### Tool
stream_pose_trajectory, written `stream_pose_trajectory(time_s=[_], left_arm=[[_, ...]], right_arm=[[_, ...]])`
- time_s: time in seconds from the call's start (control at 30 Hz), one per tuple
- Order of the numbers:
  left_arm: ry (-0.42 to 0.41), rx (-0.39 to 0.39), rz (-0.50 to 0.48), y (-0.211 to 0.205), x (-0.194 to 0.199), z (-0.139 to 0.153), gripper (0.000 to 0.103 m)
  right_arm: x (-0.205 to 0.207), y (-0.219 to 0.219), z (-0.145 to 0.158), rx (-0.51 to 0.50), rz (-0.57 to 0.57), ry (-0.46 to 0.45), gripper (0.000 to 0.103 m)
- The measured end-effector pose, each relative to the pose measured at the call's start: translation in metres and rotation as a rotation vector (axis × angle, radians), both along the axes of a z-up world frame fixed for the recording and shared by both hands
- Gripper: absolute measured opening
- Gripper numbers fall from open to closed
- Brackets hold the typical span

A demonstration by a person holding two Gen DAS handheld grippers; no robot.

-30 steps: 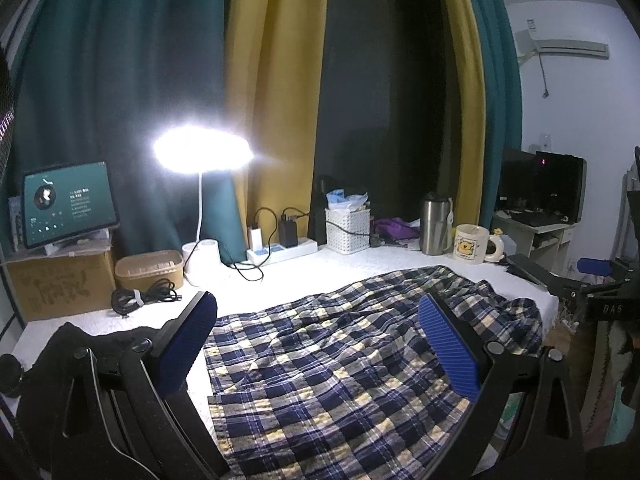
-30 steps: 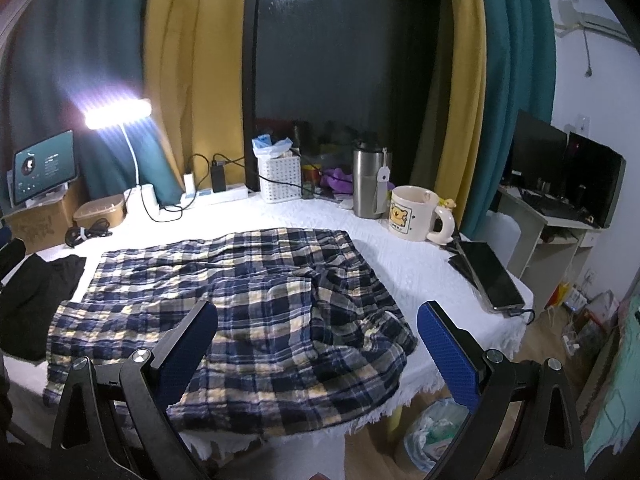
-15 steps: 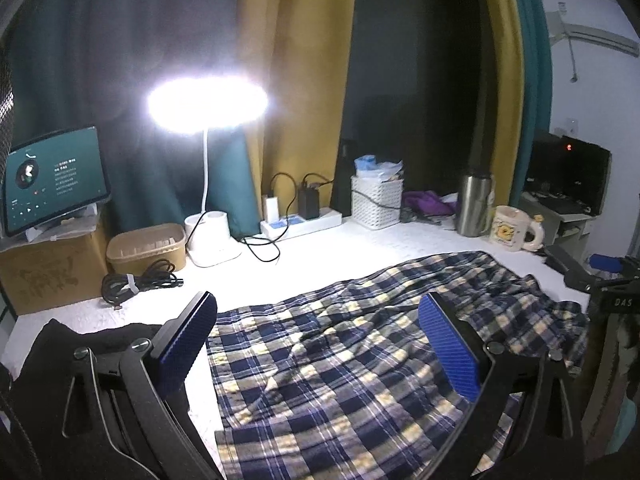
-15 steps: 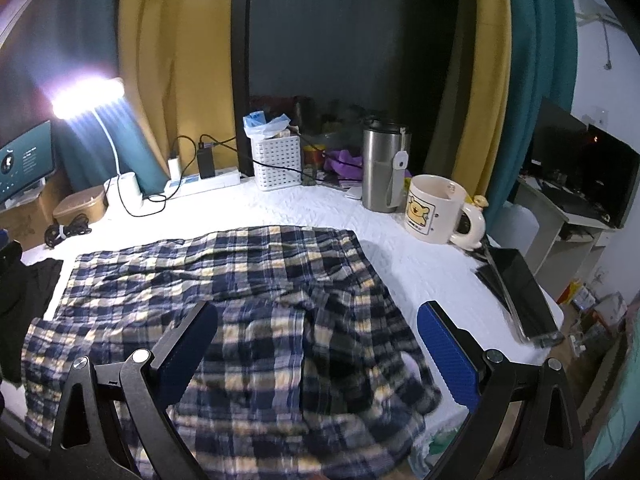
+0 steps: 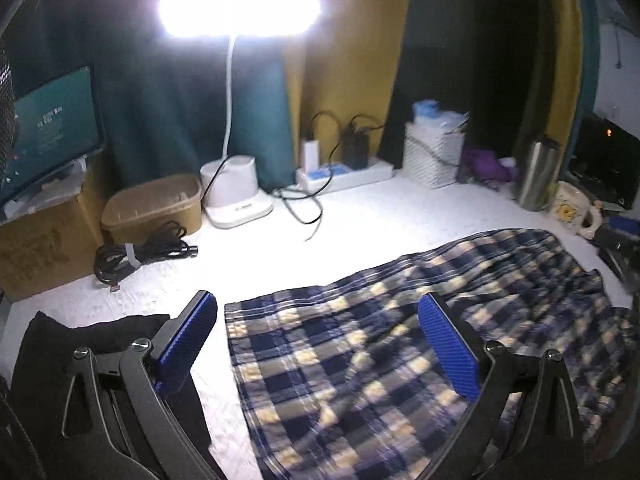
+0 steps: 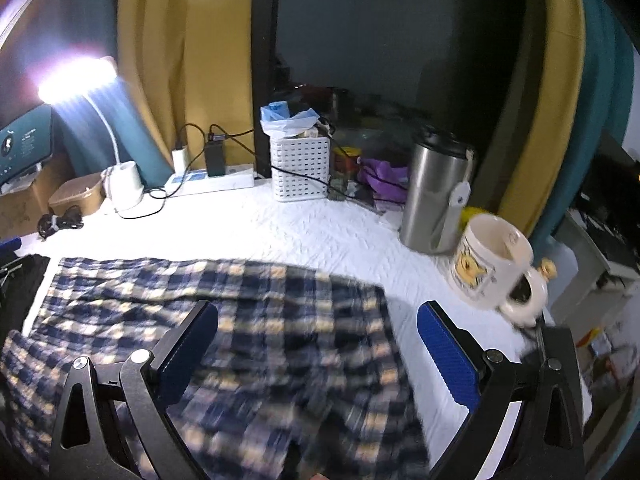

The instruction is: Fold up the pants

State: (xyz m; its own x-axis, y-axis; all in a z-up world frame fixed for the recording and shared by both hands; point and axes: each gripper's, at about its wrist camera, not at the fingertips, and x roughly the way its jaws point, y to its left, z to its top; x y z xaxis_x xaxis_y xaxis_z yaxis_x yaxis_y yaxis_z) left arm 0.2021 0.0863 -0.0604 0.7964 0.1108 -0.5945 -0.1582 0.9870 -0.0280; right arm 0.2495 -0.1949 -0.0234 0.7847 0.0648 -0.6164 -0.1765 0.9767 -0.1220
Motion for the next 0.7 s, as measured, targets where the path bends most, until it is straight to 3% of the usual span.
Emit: stream_pose_trajectory(time_s=[0.23,0.43,0.47,0.57,0.6,0.7], left_arm=[[0.142,-0.027,0.049,0.033,0.037,-0.037,0.099],[0.233,-0.085,0.055,0.048,0.058,-0.061,0.099],[0.233,-0.087,0.047,0.048,0.060,-0.062,0.092],[0.282,-0.087,0.019,0.044,0.068,-0.072,0.067],[0.284,-0.070,0.021,0.042,0.069,-0.073,0.067],[0.276,-0.040,-0.007,0.032,0.069,-0.069,0.031]], right_arm=[[0.063,-0.026,-0.017,0.008,-0.021,0.044,0.100],[0.107,-0.046,-0.051,0.053,-0.007,0.147,0.099],[0.114,-0.048,-0.060,0.065,-0.003,0.173,0.090],[0.125,-0.047,-0.079,0.077,0.012,0.234,0.079],[0.127,-0.046,-0.084,0.077,0.020,0.253,0.076],[0.126,-0.034,-0.093,0.032,0.061,0.262,0.054]])
